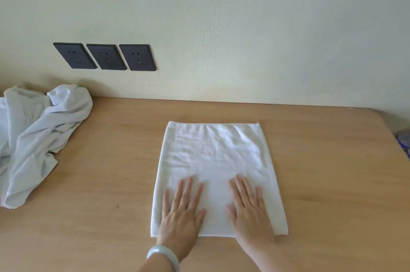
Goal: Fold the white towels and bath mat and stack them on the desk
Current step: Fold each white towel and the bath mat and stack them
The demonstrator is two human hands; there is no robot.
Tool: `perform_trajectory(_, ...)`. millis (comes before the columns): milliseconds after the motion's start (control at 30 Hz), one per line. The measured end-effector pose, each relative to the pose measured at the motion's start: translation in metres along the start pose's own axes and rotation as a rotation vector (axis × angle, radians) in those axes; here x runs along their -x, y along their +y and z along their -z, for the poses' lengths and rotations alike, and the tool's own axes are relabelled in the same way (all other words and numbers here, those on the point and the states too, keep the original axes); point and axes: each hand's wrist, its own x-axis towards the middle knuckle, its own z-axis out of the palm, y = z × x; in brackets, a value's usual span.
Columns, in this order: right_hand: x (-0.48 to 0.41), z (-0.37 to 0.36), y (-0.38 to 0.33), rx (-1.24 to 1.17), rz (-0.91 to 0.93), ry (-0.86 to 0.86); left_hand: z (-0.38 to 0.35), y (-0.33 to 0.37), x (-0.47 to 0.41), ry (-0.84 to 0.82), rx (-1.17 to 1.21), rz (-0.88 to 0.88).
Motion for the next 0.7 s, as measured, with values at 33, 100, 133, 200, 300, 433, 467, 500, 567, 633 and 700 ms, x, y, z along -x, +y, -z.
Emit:
perform_trajectory(33,0.009,-0.004,0.008,0.023,-0.032,0.015,-0.006,-0.008,0.006,0.023,-0.018,0.002)
perform_trajectory(100,0.027,-0.012,0.02,0.046,-0.078,0.04,-0.011,-0.017,0.017,0.016,-0.023,0.007)
perform_trajectory(133,0.034,-0.014,0.023,0.04,-0.096,0.046,-0.013,-0.02,0.021,0.013,-0.013,0.013)
perform_trajectory(200,0.037,-0.013,0.025,-0.001,-0.116,0.086,-0.018,-0.022,0.023,0.051,0.003,0.017)
perform_trajectory(300,0.008,-0.003,0.002,-0.015,-0.009,0.235,-0.009,-0.013,-0.004,0.125,0.034,-0.041)
perform_trajectory(433,-0.066,-0.003,-0.04,-0.028,0.192,0.176,0.003,-0.009,-0.073,0.186,0.009,-0.051)
perform_trajectory(467,-0.081,-0.009,-0.035,0.004,0.22,0.16,0.003,-0.015,-0.085,0.198,0.005,-0.037)
perform_trajectory(500,-0.092,-0.012,-0.023,0.046,0.228,0.146,0.001,-0.024,-0.093,0.198,-0.013,-0.034)
perform_trajectory(567,-0.104,-0.014,0.018,0.115,0.122,0.154,-0.002,-0.041,-0.099,0.189,-0.055,-0.056)
perform_trajectory(633,-0.107,-0.007,0.064,0.127,-0.058,0.224,-0.006,-0.052,-0.098,0.206,-0.05,-0.032)
perform_trajectory(700,-0.107,0.003,0.086,0.111,-0.175,0.248,-0.01,-0.054,-0.1,0.24,-0.015,0.01)
